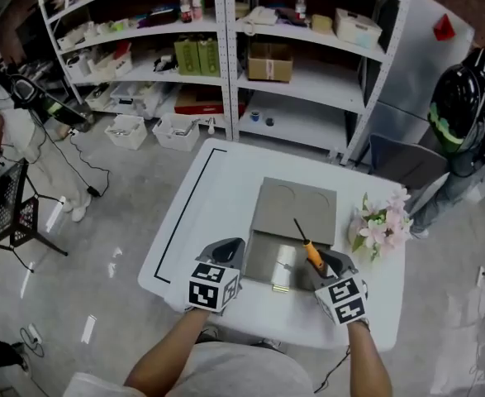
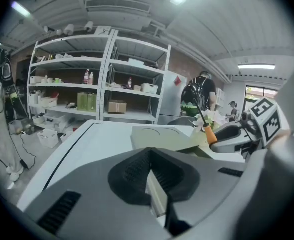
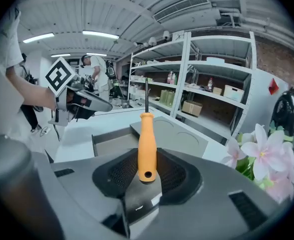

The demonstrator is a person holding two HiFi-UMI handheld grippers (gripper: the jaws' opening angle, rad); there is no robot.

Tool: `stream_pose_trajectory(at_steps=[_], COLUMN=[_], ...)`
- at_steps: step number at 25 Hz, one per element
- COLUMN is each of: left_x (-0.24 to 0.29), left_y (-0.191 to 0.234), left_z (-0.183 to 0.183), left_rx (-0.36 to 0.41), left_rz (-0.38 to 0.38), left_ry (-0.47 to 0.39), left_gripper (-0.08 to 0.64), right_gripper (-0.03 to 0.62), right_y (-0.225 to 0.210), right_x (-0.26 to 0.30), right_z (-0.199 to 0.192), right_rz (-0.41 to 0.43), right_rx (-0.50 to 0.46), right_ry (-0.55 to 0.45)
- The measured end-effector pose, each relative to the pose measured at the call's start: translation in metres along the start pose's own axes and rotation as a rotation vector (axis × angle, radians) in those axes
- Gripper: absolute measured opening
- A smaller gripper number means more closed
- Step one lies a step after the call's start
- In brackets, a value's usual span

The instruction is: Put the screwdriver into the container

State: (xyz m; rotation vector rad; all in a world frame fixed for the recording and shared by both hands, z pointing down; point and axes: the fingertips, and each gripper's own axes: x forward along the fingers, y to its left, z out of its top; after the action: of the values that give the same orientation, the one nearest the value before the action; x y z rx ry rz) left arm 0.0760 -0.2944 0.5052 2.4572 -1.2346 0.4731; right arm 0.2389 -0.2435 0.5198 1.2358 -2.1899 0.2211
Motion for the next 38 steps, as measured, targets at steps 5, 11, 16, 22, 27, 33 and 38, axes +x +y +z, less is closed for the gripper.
stream_pose_trajectory(at_steps=[5,11,16,22,27,33,38], left_x=[0.004,0.002,-0.001,-0.004,-0.008,-0.012,-0.014], left_y=[0.0,0.003,0.003,0.005,0.008,0.009,0.013], left_z=[-0.003,-0.004,-0.008,-0.016,-0.018,-0.015,-0.015], left_rx=[0.002,-0.002,-0.005,-0.01,-0.022,-0.023,-0.016], left_rz=[0.024,0.055,0.064,0.07,0.068,0.063,0.055], left_ry=[0.006,0.005,0.011,0.026,0.026,0.025,0.023], left_gripper=[0.005,0.005,0.005,0.005,0.005,0.005,0.005], right_gripper=[0.117,0.115,0.114,0.115,0.115,0.12,0.124], right_y=[0.002,0.012,0.026,0.034,0.037,0.033,0.03], right_x=[0.016,0.034,0.042,0.052,0.058,0.063,0.062], right_z=[-0.015,-0.042,-0.047,-0.058,-0.066,-0.073,-0.069], right_rz=[0.096,0.197,0.25,0.293,0.314,0.285,0.264], right_rx=[-0.121,-0.233,-0.338,-0.425,-0.47,-0.473,-0.377], right_ry=[0.074,0.175,0.228,0.294,0.352,0.382,0.353])
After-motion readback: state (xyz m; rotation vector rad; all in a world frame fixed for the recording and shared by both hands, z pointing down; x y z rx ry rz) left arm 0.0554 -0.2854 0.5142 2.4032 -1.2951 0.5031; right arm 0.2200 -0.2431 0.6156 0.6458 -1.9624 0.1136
